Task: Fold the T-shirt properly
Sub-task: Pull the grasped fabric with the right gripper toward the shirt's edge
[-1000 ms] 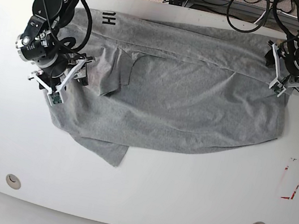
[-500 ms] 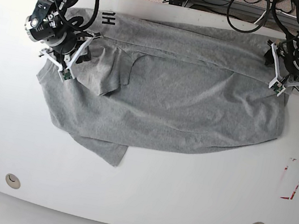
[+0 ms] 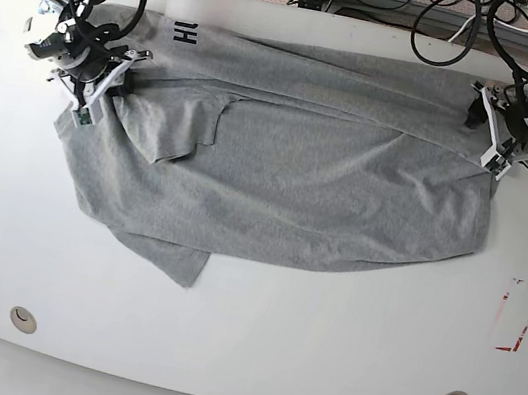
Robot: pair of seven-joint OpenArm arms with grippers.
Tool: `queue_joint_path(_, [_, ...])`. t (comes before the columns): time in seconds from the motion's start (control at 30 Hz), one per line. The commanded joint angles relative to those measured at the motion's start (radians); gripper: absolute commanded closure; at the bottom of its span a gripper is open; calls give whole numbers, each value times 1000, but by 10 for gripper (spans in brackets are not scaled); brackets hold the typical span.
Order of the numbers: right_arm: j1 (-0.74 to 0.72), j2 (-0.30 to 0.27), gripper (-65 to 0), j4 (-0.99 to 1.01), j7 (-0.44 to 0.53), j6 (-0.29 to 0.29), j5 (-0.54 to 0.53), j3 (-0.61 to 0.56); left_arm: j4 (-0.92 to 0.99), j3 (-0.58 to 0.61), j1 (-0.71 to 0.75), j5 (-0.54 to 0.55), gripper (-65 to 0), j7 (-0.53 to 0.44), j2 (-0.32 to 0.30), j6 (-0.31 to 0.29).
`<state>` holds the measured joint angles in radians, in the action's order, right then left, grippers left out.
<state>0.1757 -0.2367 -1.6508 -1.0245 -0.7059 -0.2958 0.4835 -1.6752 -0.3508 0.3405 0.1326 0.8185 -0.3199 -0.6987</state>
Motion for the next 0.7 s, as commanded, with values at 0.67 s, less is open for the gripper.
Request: queue_joint_path(0.67, [-252,-16,-374,47,-50,8,28,24,-171,-6,10,-66,-407,69,9,1])
